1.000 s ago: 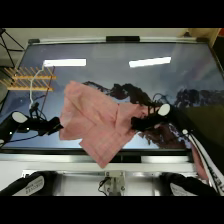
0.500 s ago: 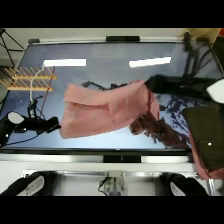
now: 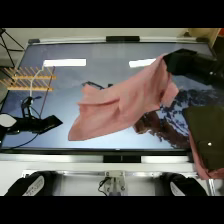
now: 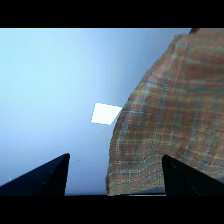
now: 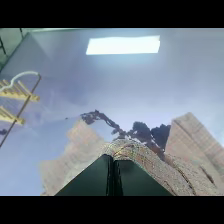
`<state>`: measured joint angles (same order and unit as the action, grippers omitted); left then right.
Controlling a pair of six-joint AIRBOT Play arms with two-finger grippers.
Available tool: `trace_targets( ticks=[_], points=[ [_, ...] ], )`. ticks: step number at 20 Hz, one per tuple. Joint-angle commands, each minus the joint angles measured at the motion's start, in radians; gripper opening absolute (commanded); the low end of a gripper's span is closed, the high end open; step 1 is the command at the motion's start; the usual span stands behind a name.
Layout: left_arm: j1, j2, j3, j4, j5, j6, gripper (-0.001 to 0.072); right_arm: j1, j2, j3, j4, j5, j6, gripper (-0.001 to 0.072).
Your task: Fold the shirts.
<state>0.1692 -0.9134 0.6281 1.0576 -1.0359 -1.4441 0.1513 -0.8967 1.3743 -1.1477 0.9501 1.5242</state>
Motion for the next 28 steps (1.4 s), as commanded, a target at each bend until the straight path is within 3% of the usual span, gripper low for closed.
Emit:
trace_targets(
  ticks=[1, 4, 12, 13, 14, 18, 19, 21, 22, 26, 28],
  points=[
    [0.000, 0.007, 0.032, -0.063, 0.066, 0.000, 0.0674, 0.000, 0.003, 0.007, -0.013, 0.069, 0.005, 0.0042],
    [-0.010, -0.089, 0.100, -0.220, 0.200, 0.001, 0.0674, 0.000, 0.003, 0.007, -0.014, 0.101, 0.005, 0.0042],
    [-0.264, -0.649, 0.458, -0.389, 0.168, 0.007, 0.0672, 0.000, -0.006, 0.007, -0.049, 0.103, 0.005, 0.0042],
    [-0.281, -0.684, 0.489, -0.389, 0.168, -0.001, 0.0634, 0.000, -0.006, 0.007, -0.061, 0.103, 0.005, 0.0042],
    [-0.290, -0.712, 0.515, -0.389, 0.168, 0.000, 0.0529, 0.000, -0.006, 0.007, -0.068, 0.105, 0.005, 0.0042],
    [-0.283, -0.745, 0.550, -0.389, 0.152, -0.019, 0.0513, 0.000, -0.006, 0.007, -0.093, 0.105, 0.005, 0.0042],
    [-0.280, -0.745, 0.550, -0.389, 0.136, -0.018, 0.0418, 0.000, -0.006, 0.007, -0.095, 0.105, 0.005, 0.0042],
    [-0.273, -0.744, 0.550, -0.389, 0.108, -0.004, 0.0123, 0.000, -0.006, 0.007, -0.110, 0.105, 0.005, 0.0042],
    [-0.269, -0.740, 0.550, -0.389, 0.097, 0.013, 0.0041, 0.000, -0.006, 0.007, -0.111, 0.105, 0.005, 0.0042],
    [-0.256, -0.712, 0.568, -0.385, 0.075, 0.046, 0.0026, 0.000, -0.006, 0.007, -0.116, 0.105, 0.005, 0.0042],
    [-0.241, -0.666, 0.594, -0.384, 0.075, 0.119, 0.0024, 0.000, -0.006, 0.007, -0.119, 0.095, -0.010, 0.0042]
  ],
)
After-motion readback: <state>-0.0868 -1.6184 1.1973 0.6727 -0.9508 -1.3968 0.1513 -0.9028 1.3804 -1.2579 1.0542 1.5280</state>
